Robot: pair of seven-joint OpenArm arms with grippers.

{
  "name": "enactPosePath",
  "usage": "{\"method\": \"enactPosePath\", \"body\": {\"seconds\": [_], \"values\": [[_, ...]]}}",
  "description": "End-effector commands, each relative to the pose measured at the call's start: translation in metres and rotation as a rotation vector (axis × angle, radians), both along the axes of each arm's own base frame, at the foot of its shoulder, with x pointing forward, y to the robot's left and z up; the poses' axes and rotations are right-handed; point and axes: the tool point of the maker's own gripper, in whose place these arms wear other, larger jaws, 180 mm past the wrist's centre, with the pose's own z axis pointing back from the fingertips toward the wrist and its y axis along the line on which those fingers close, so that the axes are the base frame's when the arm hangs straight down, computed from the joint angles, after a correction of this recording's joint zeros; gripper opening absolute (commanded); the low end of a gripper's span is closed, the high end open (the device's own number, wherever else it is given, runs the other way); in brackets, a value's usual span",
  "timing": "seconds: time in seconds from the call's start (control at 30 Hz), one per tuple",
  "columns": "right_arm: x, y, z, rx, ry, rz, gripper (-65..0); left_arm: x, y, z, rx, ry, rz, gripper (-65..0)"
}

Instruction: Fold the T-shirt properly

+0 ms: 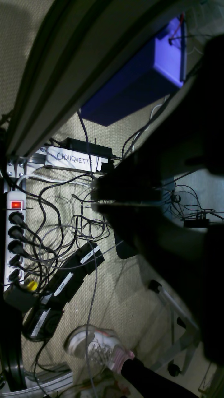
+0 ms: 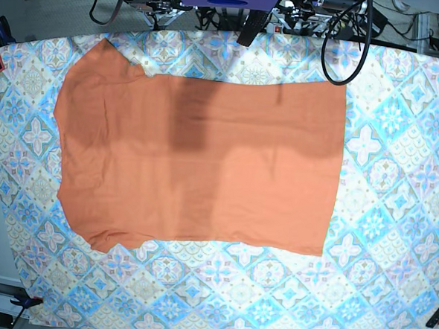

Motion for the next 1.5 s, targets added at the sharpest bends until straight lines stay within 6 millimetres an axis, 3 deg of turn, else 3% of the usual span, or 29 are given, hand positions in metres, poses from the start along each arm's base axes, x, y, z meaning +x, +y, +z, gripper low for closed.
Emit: {"method": "enactPosePath", "body": {"seconds": [0.0,1.37,1.47], "values": [[0.001,-0.002,0.0,-0.004,-0.004,0.007,-65.0,0.001,0.0,0.0,0.003,0.001,-0.007,-65.0],[0.0,-0.004,0.0,-0.007,-0.002,-0.002,-65.0,-0.003,0.0,0.0,0.003,0.008,-0.008,-65.0],[-0.001,-0.014,0.0,-0.022,-0.001,-0.002,-65.0,-0.004,0.004,0.0,0.009,0.009,-0.011,-65.0]]}}
